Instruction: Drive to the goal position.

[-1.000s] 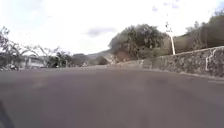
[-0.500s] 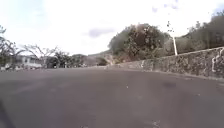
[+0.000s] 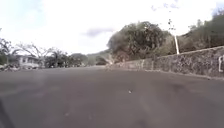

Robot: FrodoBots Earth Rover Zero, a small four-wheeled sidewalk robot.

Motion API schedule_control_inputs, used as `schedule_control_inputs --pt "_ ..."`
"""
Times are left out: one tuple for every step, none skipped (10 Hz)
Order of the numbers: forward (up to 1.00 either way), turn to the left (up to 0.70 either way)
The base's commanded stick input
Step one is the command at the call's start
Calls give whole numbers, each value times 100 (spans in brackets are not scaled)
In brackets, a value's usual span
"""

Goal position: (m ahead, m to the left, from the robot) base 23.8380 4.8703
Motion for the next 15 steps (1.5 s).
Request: schedule_control_inputs --pt "100 0" --pt "100 0" --pt "100 0" --pt "100 0" --pt "100 0" --pt "100 0" --pt "100 0" --pt "100 0" --pt "100 0" --pt "100 0" --pt "100 0" --pt "100 0" --pt "100 0" --pt "100 0" --pt "100 0"
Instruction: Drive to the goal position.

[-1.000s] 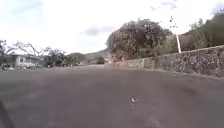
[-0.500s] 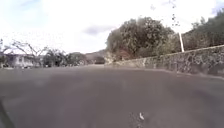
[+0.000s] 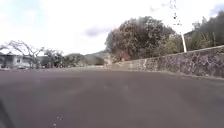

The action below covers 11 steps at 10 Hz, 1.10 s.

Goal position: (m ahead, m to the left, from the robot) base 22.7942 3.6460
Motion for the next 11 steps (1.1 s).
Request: schedule_control_inputs --pt "100 19" --pt "100 33" --pt "100 36" --pt "100 27" --pt "100 0" --pt "100 0" --pt "100 0" --pt "100 0" --pt "100 0" --pt "100 0" --pt "100 0"
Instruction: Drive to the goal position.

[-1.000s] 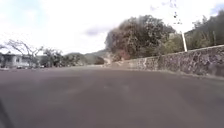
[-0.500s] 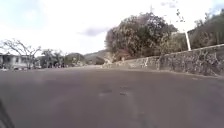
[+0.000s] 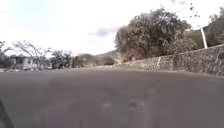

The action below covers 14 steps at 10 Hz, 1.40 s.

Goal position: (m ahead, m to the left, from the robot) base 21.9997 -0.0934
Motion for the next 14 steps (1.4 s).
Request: schedule_control_inputs --pt "100 0" --pt "100 0" --pt "100 0" --pt "100 0" --pt "100 0" --pt "100 0" --pt "100 0" --pt "100 0" --pt "100 0" --pt "100 0" --pt "100 0" --pt "100 0" --pt "100 0" --pt "100 0"
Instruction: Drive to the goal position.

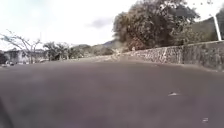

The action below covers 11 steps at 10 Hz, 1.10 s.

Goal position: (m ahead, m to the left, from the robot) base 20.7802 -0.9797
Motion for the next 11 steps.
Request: schedule_control_inputs --pt "100 0" --pt "100 0" --pt "100 0" --pt "100 0" --pt "100 0" --pt "100 0" --pt "100 0" --pt "100 0" --pt "100 0" --pt "100 0" --pt "100 0"
